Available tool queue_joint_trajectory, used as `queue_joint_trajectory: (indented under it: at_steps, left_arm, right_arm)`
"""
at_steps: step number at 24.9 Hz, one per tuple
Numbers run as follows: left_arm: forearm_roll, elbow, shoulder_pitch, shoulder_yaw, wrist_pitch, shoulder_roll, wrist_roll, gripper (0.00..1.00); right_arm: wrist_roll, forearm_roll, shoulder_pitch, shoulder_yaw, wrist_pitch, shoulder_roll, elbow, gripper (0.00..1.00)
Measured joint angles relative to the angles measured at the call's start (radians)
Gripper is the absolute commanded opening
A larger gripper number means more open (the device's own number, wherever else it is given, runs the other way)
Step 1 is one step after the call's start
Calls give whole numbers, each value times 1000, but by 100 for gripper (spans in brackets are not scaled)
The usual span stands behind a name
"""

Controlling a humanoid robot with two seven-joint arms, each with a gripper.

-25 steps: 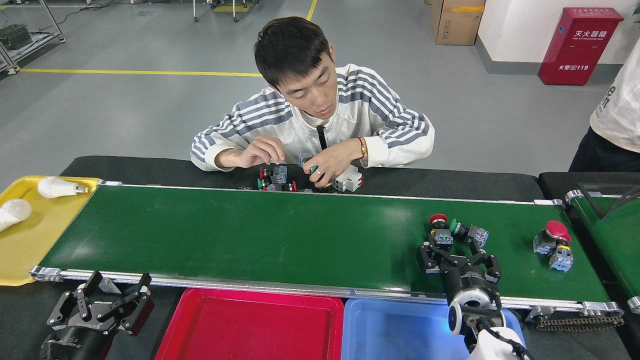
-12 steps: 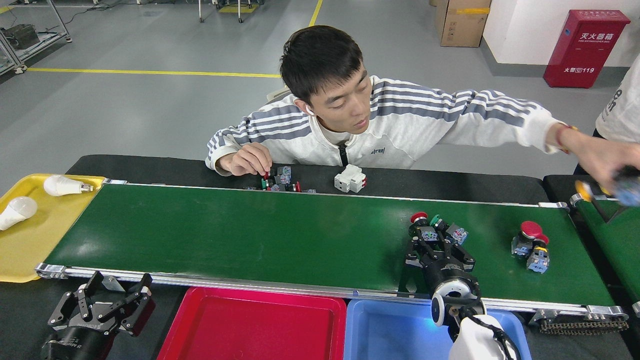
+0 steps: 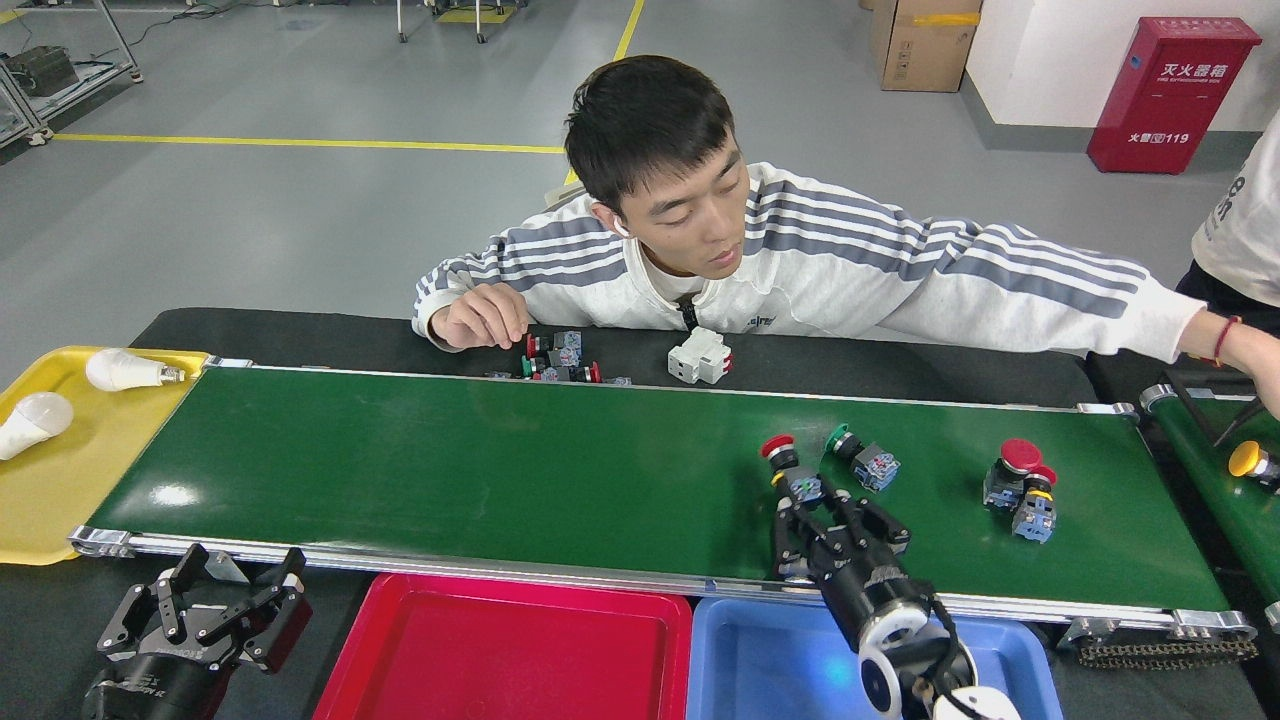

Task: Pick switch part from conveyor to tray

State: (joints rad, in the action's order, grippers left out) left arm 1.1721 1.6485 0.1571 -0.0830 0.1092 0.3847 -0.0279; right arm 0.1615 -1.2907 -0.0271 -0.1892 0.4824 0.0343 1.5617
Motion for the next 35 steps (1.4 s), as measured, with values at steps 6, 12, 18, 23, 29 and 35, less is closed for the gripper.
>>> queue_joint_trajectory:
  at_steps: [6,12,18,23,29,35]
  left_arm:
    - [0,1,-2,0,0,0,0,100]
    - [0,1,-3,2,1,0,0,100]
    - [-1,1,-5,3,1,0,0,100]
    - [-1,1,-11,3,1,0,0,100]
    - [-4,0,-16,6,1,29,0,100]
    - [-6,-1,-17,6,1,49,0,100]
  right_arm:
    - [-11,-3,1,-100,253,4,-10,100]
    - [-13,10,51,86,136,57,29,100]
    - [-84,11,239,332,-254,95,120,100]
    - [-112,2,225,362,-385,79,119,100]
    - [-73,-72,53,276,-449,33,16,100]
    - [-57,-77,-77,160,-458,-11,-132,100]
